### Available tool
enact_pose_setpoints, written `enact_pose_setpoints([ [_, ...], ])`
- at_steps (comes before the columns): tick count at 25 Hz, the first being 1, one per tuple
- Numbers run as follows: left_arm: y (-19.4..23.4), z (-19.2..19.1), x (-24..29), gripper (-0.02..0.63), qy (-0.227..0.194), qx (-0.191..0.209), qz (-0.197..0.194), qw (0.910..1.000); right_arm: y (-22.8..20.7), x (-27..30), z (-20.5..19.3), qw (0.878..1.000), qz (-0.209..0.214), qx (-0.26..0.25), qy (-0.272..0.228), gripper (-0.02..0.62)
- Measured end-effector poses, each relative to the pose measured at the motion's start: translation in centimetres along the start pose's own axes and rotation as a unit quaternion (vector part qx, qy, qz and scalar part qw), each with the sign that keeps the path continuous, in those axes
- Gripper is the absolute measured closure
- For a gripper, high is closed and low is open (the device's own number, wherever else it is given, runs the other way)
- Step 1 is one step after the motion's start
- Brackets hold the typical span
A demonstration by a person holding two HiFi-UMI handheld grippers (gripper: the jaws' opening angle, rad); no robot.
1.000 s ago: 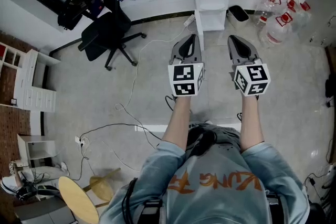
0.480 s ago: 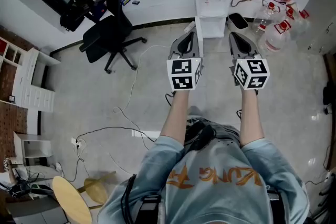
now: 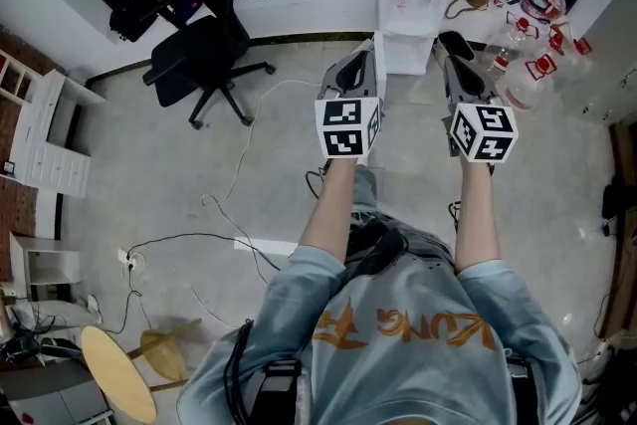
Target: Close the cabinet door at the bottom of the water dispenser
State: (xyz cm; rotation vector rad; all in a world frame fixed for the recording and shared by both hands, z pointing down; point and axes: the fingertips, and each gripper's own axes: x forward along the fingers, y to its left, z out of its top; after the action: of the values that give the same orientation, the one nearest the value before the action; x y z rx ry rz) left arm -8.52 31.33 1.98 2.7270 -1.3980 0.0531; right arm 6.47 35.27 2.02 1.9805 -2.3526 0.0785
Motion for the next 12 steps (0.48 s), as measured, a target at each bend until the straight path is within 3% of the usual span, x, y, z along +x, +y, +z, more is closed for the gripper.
enact_pose_setpoints([
  [4,2.7,-1.8,4.2,0.598,0.009,-0.023,0.006,0.9997,-1.7,3.8,-0.7,1.0,0.001,-0.003,0.006,0.566],
  [12,10.1,-6.4,13.1,0.598,0.073,-0.048,0.018,0.9961,-4.6,14.8,-3.8,0.998,-0.008,0.036,0.042,0.566],
])
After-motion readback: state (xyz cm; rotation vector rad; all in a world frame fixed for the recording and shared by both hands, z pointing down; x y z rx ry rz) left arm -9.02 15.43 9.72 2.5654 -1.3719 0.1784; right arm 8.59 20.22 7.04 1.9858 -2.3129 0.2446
